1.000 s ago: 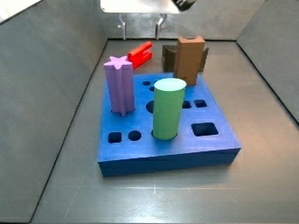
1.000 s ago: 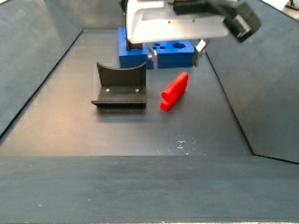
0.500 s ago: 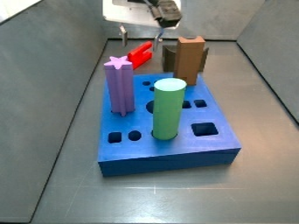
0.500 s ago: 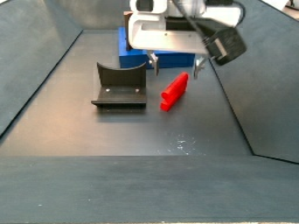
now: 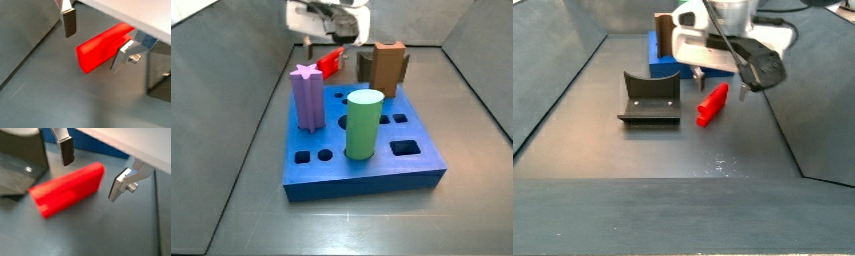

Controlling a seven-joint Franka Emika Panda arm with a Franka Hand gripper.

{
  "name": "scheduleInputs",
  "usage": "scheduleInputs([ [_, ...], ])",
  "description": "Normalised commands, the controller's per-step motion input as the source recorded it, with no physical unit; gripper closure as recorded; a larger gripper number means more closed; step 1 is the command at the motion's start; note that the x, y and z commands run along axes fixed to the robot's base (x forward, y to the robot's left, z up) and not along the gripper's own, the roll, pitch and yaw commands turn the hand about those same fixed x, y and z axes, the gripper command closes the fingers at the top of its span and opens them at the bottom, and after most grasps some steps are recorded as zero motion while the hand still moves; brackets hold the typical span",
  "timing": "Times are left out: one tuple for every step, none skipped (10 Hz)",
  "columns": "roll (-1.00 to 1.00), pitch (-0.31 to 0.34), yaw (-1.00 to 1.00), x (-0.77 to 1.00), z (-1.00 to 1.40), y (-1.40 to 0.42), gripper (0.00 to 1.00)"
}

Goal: Pick up the square-circle object. Move up. Place the square-circle object on the fixture. Regrasp the square-circle object. Move to above the board. Insert the square-circle object.
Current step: Pick up the square-circle object.

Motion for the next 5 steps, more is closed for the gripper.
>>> scheduleInputs([
  [-0.03,-0.114,0.64,-0.37,-0.37,0.00,0.00],
  [-0.04,-0.070,0.24,-0.13,-0.11,0.00,0.00],
  [-0.04,-0.033,0.00,-0.03,0.00,0.00,0.00],
  [0.00,0.000,0.00,0.00,0.00,0.00,1.00],
  [0.00,0.000,0.00,0.00,0.00,0.00,1.00],
])
